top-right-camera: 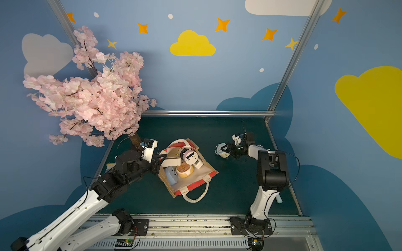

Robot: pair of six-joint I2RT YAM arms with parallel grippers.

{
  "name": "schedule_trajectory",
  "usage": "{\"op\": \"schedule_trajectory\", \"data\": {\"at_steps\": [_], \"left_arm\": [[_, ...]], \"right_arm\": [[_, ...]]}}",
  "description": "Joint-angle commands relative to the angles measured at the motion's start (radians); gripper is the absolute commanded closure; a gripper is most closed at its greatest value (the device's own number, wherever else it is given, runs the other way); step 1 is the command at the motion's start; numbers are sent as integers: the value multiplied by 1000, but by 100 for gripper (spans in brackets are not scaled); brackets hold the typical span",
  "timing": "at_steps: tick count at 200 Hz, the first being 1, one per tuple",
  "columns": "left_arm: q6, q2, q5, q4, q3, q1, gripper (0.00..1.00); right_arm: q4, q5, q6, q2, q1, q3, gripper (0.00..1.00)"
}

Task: Take the alarm clock out of the canvas bag
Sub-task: Place the alarm at the center of the board.

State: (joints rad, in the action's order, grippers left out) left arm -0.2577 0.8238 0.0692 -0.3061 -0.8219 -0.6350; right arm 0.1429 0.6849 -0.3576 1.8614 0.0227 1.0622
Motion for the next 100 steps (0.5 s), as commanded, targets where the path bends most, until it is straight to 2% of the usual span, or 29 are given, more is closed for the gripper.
{"op": "schedule_trajectory", "data": {"at_steps": [1,34,39,47,54,100], "left_arm": [[7,-16,-36,57,-2,-2,96],[8,-22,-31,52,2,-1,96],[9,-22,-31,52,3,0,96],[10,-24,-29,50,3,-2,96],[11,-25,-28,50,4,-2,96],[14,-25,-26,53,0,-1,96]], "right_arm": [[117,-90,36,-22,-1,2,49],[155,-141,36,-53,-16,-6,33],[159,-142,34,-60,-19,-9,30],[164,-143,33,-73,-24,-16,18],[170,-146,36,-83,-28,-21,14],[211,-183,62,-136,-59,-42,12]]}}
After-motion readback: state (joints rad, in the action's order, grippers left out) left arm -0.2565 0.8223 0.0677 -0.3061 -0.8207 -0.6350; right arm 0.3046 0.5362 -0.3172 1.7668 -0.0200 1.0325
